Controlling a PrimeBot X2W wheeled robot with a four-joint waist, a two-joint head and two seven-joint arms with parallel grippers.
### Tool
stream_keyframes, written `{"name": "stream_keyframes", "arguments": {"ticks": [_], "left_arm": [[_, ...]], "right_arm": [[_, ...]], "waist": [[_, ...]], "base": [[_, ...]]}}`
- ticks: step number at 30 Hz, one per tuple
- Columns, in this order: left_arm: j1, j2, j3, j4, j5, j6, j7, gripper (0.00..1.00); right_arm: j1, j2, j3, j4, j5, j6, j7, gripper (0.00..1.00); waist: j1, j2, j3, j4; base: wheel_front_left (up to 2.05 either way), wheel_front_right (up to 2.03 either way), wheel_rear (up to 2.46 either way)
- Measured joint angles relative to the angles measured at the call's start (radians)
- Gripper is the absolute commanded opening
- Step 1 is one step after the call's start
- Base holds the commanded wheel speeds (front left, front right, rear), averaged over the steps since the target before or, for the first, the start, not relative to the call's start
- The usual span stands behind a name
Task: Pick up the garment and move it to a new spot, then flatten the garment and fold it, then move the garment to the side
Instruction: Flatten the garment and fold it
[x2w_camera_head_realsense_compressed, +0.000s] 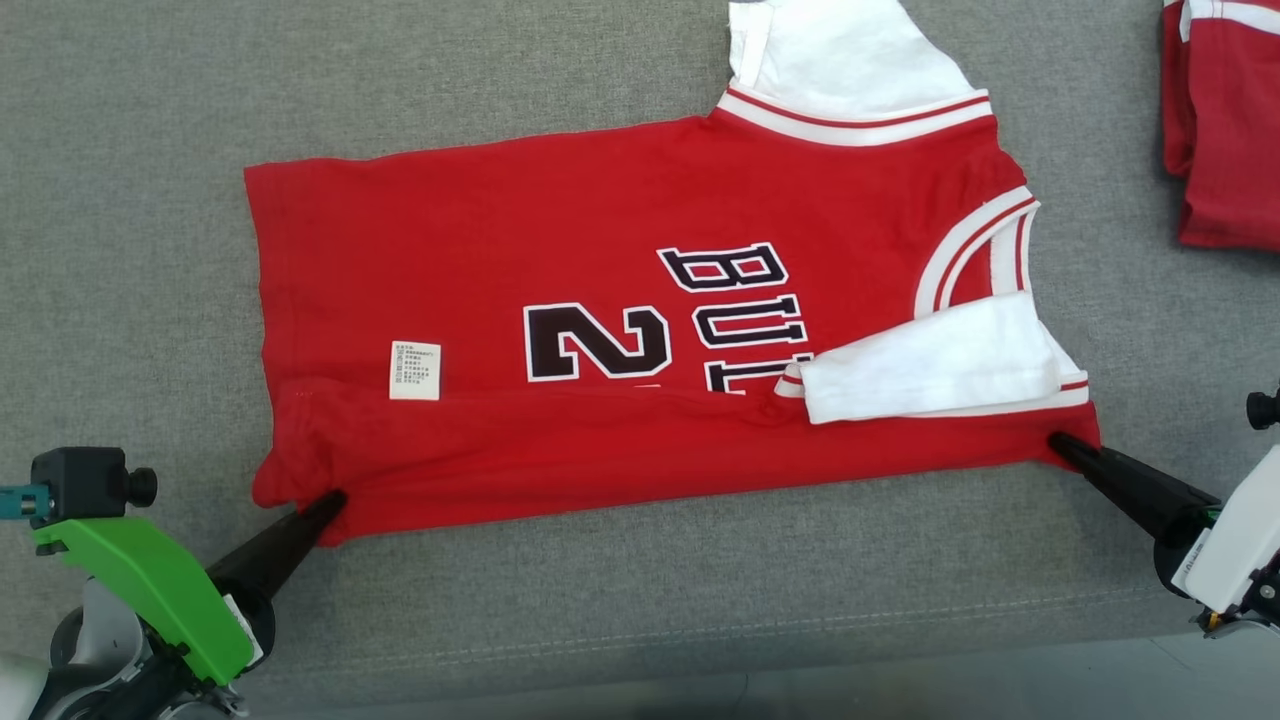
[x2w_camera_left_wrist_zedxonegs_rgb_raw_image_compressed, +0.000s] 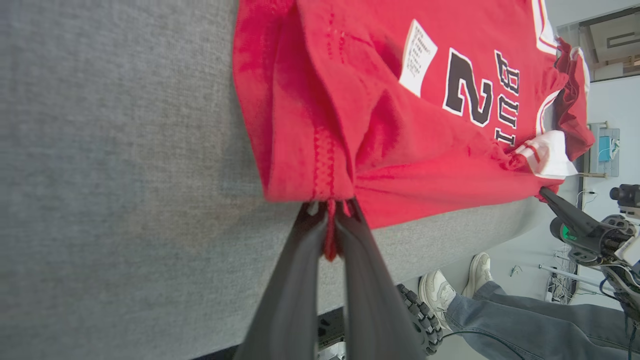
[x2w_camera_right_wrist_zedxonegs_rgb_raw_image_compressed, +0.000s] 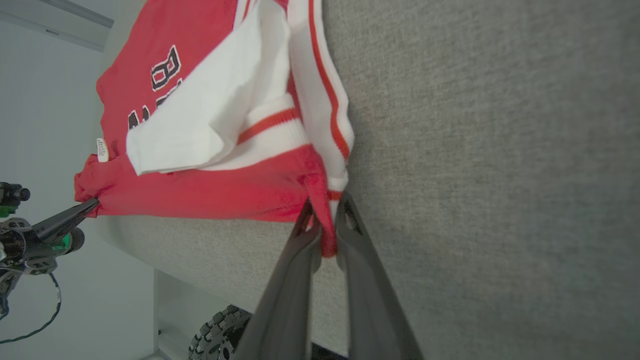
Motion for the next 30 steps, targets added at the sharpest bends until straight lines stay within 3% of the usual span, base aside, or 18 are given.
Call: {"name": "stream_keyframes", "arguments": {"ticks": [8, 10, 16, 17, 18, 19, 20, 26, 30], "left_arm": [[-0.001, 0.044, -0.013, -0.033, -0.031, 0.0, 0.073, 0.0], [-0.001, 0.054, -0.016, -0.033, -0.048, 0.0, 0.093, 0.0], [0.0, 0.053, -0.022, -0.022, -0.048, 0.009, 0.102, 0.0], [0.0, 0.052, -0.02, -0.019, -0.048, 0.011, 0.101, 0.28], [0.0, 0.051, -0.02, -0.017, -0.048, 0.013, 0.101, 0.44], [0.0, 0.05, -0.02, -0.015, -0.048, 0.013, 0.1, 0.98], [0.0, 0.05, -0.02, -0.013, -0.048, 0.014, 0.1, 1.0], [0.0, 0.058, -0.019, 0.002, -0.025, 0.024, 0.088, 1.0], [0.0, 0.094, -0.023, -0.009, 0.026, 0.026, 0.088, 1.0]], "right_arm": [[0.0, -0.028, -0.007, -0.034, 0.009, -0.011, 0.023, 0.0], [0.001, -0.032, -0.006, -0.045, 0.015, -0.027, 0.036, 0.0], [0.01, -0.032, 0.019, -0.053, 0.013, -0.037, 0.052, 0.0], [0.01, -0.032, 0.019, -0.053, 0.011, -0.037, 0.052, 0.15], [0.01, -0.032, 0.019, -0.054, 0.006, -0.042, 0.052, 0.38], [0.01, -0.032, 0.018, -0.056, 0.002, -0.046, 0.051, 0.75], [0.01, -0.032, 0.016, -0.057, -0.004, -0.053, 0.05, 1.0], [0.009, -0.054, 0.004, -0.06, -0.029, -0.071, 0.04, 1.0], [0.009, -0.094, -0.019, -0.066, -0.032, -0.089, 0.04, 1.0]], "waist": [[0.0, 0.0, 0.003, 0.003], [0.0, 0.0, 0.005, 0.003], [0.0, 0.0, 0.013, 0.003], [0.0, 0.0, 0.014, 0.003], [0.0, 0.0, 0.016, 0.002], [0.0, 0.0, 0.016, 0.002], [0.0, 0.0, 0.017, 0.001], [0.0, 0.0, 0.011, -0.002], [0.0, 0.0, -0.001, -0.002]], "base": [[0.0, 0.0, 0.0], [0.0, 0.0, 0.0], [0.0, 0.0, 0.0], [0.0, 0.0, 0.0], [0.0, 0.0, 0.0], [0.0, 0.0, 0.0], [0.0, 0.0, 0.0], [0.0, 0.0, 0.0], [0.0, 0.0, 0.0]]}}
